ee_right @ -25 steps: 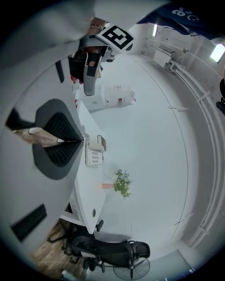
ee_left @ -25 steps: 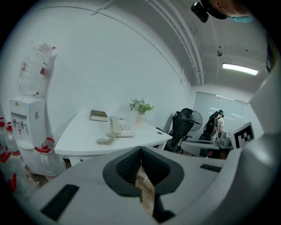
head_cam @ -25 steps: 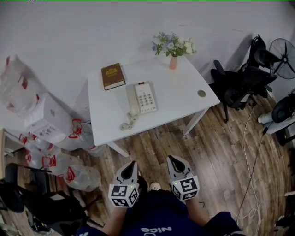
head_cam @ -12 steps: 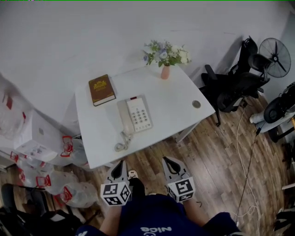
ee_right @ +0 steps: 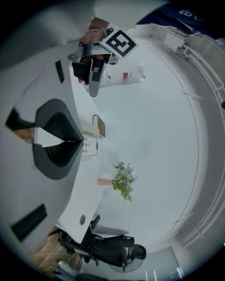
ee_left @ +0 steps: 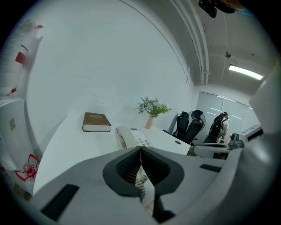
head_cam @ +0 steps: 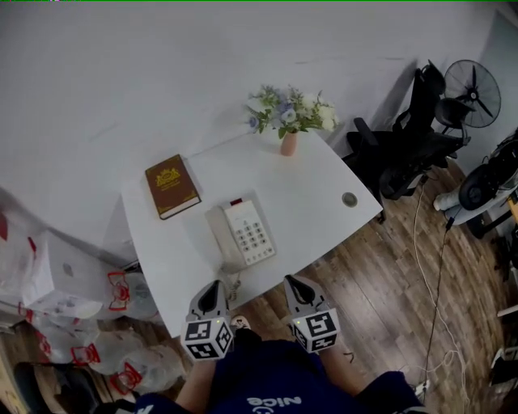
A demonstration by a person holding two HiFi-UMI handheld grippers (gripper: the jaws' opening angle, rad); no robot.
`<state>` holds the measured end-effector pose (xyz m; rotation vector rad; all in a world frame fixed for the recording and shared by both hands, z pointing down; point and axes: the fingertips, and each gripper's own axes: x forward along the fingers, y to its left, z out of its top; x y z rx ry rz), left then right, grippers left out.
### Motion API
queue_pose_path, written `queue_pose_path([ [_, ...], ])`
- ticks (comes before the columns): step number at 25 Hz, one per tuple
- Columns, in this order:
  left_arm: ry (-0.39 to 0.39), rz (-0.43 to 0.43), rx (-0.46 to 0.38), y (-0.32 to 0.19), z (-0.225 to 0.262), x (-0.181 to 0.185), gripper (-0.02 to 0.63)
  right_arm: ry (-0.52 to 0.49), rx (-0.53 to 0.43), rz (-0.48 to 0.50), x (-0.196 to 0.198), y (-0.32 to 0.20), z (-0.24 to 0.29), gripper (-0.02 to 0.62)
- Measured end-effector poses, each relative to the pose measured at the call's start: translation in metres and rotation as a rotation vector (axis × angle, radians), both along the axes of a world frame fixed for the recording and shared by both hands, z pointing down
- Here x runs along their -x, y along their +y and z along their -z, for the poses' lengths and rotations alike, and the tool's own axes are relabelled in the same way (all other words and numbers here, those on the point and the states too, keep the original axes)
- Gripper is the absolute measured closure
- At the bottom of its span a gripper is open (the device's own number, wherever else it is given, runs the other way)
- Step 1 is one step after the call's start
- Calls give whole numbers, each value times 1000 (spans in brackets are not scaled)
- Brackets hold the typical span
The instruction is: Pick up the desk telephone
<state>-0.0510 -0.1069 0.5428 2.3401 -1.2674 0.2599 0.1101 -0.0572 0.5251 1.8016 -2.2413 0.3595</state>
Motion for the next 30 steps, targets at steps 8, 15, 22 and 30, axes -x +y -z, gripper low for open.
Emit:
queue_pose_path([
  [8,-10,6,55,-50,-13,11,589,-3,31,5,14,-50,-6,574],
  [15,34,74,129,-64,-21,9,589,9,60,7,-9,-76,-10,574],
  [22,63,127,152,-79,-20,-8,589,-57,58,79,-26,-112,-2,572],
  [30,131,159,229,-99,-29,-20,563,-168,178,187,-41,-144,-21,413],
])
